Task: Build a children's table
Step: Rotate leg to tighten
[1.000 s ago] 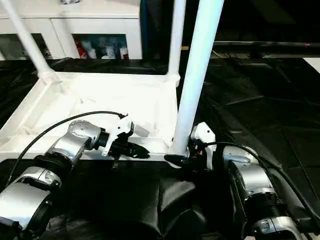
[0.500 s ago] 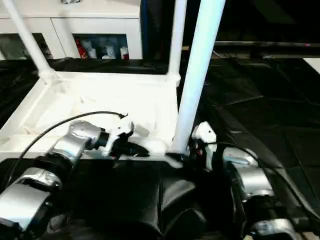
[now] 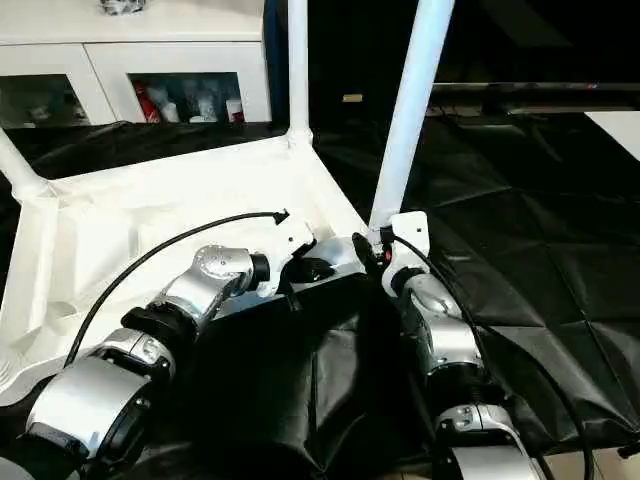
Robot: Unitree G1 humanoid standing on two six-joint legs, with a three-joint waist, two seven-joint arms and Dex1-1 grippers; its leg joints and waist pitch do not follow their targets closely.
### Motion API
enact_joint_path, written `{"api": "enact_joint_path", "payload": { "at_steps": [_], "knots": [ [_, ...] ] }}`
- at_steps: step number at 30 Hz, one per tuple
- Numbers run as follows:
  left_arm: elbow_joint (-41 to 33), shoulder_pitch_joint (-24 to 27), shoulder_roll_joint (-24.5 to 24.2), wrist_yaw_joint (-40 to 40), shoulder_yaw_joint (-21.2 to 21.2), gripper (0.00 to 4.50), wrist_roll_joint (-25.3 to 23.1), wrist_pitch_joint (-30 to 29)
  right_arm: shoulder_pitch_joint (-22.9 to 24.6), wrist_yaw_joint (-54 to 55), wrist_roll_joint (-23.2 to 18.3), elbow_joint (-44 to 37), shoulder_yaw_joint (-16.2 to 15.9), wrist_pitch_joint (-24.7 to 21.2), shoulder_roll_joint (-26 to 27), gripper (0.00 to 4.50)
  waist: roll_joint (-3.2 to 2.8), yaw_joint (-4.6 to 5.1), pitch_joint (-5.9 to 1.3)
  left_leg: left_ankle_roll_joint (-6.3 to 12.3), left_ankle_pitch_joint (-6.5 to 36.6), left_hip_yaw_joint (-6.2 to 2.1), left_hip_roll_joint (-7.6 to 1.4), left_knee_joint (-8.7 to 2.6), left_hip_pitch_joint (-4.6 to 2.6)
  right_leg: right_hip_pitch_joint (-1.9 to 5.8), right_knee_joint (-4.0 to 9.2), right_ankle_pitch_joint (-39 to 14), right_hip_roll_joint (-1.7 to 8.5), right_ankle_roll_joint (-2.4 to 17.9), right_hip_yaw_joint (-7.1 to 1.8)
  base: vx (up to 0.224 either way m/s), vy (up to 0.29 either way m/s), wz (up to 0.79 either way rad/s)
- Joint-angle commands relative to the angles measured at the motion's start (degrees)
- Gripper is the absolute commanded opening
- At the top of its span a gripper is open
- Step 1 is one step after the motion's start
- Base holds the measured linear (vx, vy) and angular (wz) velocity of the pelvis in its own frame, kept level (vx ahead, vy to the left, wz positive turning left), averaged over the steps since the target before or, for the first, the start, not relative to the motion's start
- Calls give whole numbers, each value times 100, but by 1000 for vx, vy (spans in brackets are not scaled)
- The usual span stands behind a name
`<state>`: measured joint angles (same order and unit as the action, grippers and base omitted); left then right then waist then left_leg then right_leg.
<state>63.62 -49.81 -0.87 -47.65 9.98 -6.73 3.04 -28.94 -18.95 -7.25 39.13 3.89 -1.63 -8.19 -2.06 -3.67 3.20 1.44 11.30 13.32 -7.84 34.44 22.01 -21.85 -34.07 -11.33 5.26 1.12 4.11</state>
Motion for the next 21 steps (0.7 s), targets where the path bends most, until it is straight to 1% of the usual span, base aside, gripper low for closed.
{"api": "enact_joint_path", "payload": {
  "at_steps": [1,2,3,5,6,7,8,9,10,11,12,13,14,15,16,18,20,21],
  "knots": [
    [-63,-31,188,-463,94,0,114,197,167,-899,-159,-61,-416,-69,80,339,133,5,-345,232,1308,-376,-631,-471,-153,175,454,-1214,603,1304,-343,0,0,0],
    [-63,-31,188,-463,94,0,114,197,167,-899,-159,-61,-416,-69,80,345,129,4,-348,256,1275,-376,-634,-469,-143,184,447,-1181,605,1302,-344,0,0,0],
    [-120,11,75,-736,136,0,125,199,232,-1318,-216,-211,-526,-83,-57,357,142,5,-347,297,1222,-374,-641,-475,-142,177,442,-1123,600,1311,-343,0,0,0],
    [-174,49,-37,-979,168,0,133,208,312,-1749,-247,-389,-644,-112,-234,357,140,-17,-353,384,1098,-370,-634,-457,-128,200,425,-1005,596,1332,-331,0,0,0],
    [-279,109,-229,-1401,216,0,160,212,463,-2501,-290,-687,-847,-120,-578,357,143,-32,-345,467,1034,-358,-636,-448,-109,212,410,-935,584,1349,-318,0,0,0],
    [-312,130,-298,-1568,232,0,170,219,510,-2745,-312,-770,-894,-106,-696,357,148,-51,-343,512,1019,-354,-643,-442,-96,220,411,-936,589,1331,-318,0,0,0],
    [-324,137,-323,-1629,238,0,174,222,527,-2834,-320,-799,-911,-100,-739,357,136,-61,-344,556,991,-352,-655,-441,-99,202,398,-940,587,1353,-314,0,0,0],
    [-376,172,-437,-1908,281,0,177,233,592,-3196,-394,-923,-945,-112,-911,357,145,-57,-360,554,965,-354,-667,-442,-101,201,380,-883,586,1402,-308,0,0,0],
    [-416,202,-538,-2156,327,0,171,251,640,-3500,-451,-1025,-964,-121,-1053,357,139,-71,-361,570,947,-350,-676,-430,-113,194,367,-812,586,1455,-307,0,0,0],
    [-465,234,-648,-2385,383,0,156,270,686,-3806,-515,-1130,-995,-149,-1202,357,154,-64,-354,589,948,-347,-671,-433,-98,199,364,-797,580,1476,-305,0,0,0],
    [-465,234,-648,-2385,383,0,156,270,686,-3806,-515,-1130,-995,-149,-1202,357,141,-82,-364,599,951,-342,-676,-427,-111,186,359,-782,583,1493,-308,0,0,0],
    [-510,261,-740,-2590,423,0,150,271,721,-4070,-561,-1211,-1013,-179,-1316,357,137,-81,-361,585,955,-343,-683,-433,-110,177,353,-779,583,1510,-309,0,0,0],
    [-555,285,-807,-2766,450,0,161,244,745,-4231,-601,-1273,-1027,-210,-1393,357,151,-104,-354,550,1004,-344,-684,-439,-125,175,365,-861,581,1520,-309,0,0,0],
    [-602,310,-874,-2939,479,0,173,209,760,-4357,-629,-1316,-1037,-231,-1456,357,157,-113,-353,542,994,-343,-681,-438,-123,178,363,-880,585,1523,-308,0,0,0],
    [-718,364,-1011,-3262,531,0,183,141,784,-4611,-711,-1395,-1060,-322,-1573,357,149,-163,-346,499,1031,-345,-698,-447,-134,170,366,-935,605,1519,-324,0,0,0],
    [-804,401,-1098,-3407,544,0,191,92,788,-4770,-742,-1429,-1098,-397,-1645,357,144,-170,-342,420,1074,-343,-705,-463,-143,154,358,-928,588,1549,-318,0,0,0],
    [-851,424,-1142,-3452,526,0,207,88,785,-4882,-754,-1439,-1121,-455,-1672,333,149,-173,-342,335,1105,-349,-714,-478,-157,146,345,-890,588,1565,-319,0,0,0],
    [-865,433,-1157,-3458,518,0,207,96,786,-4909,-752,-1432,-1127,-460,-1669,333,157,-173,-338,293,1136,-347,-710,-481,-155,154,346,-901,597,1581,-322,0,0,0]
  ]
}}
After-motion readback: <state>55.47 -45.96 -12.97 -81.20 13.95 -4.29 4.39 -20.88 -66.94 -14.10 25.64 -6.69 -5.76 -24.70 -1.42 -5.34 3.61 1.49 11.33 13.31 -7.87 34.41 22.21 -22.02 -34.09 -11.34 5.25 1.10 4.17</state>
